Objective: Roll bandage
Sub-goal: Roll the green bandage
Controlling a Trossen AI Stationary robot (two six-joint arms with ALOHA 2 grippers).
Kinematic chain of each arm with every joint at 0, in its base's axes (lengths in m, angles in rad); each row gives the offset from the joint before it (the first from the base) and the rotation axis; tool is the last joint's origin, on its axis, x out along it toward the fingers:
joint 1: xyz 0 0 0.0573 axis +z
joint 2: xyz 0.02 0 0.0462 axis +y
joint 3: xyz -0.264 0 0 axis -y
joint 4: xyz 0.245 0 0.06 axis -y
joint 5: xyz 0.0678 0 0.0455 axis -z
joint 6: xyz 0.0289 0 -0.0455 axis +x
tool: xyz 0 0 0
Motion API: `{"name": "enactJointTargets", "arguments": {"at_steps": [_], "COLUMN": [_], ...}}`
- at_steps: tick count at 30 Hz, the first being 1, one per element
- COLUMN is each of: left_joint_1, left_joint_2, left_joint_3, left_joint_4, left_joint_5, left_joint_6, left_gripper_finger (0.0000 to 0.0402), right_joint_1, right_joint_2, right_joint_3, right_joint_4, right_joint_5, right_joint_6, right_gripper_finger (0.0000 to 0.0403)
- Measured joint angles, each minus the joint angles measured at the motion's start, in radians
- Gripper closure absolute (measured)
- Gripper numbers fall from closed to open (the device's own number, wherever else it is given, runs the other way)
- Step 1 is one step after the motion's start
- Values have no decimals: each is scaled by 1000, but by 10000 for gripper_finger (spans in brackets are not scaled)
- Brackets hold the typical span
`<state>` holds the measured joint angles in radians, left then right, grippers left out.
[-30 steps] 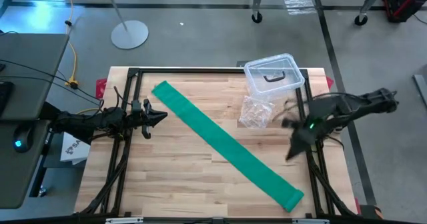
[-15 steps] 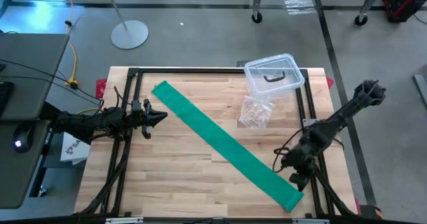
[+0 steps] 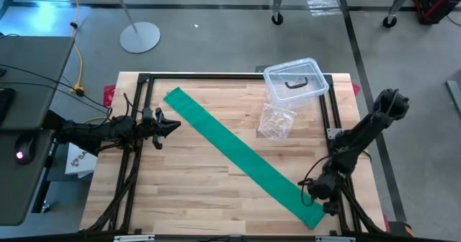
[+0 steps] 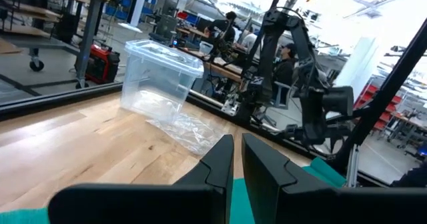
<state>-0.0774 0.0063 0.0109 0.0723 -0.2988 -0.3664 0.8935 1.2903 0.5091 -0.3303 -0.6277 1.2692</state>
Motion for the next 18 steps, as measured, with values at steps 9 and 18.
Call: {"name": "enactJointTargets", "arguments": {"at_steps": [9,18], "left_joint_1": [0,0], "left_joint_2": [0,0], "left_joint_3": [0,0], "left_joint_4": [0,0], "left_joint_5": [1,1], "left_joint_6": [-97,-130], "left_gripper_finger": [373,373], "right_joint_1": [65,145], "right_joint_2": [112,105], "right_joint_3": [0,0], "right_joint_4": [78,224], "right_joint_5": [108,316], "right_joint_6": [-74,-73], "right_gripper_finger": [102,107]}}
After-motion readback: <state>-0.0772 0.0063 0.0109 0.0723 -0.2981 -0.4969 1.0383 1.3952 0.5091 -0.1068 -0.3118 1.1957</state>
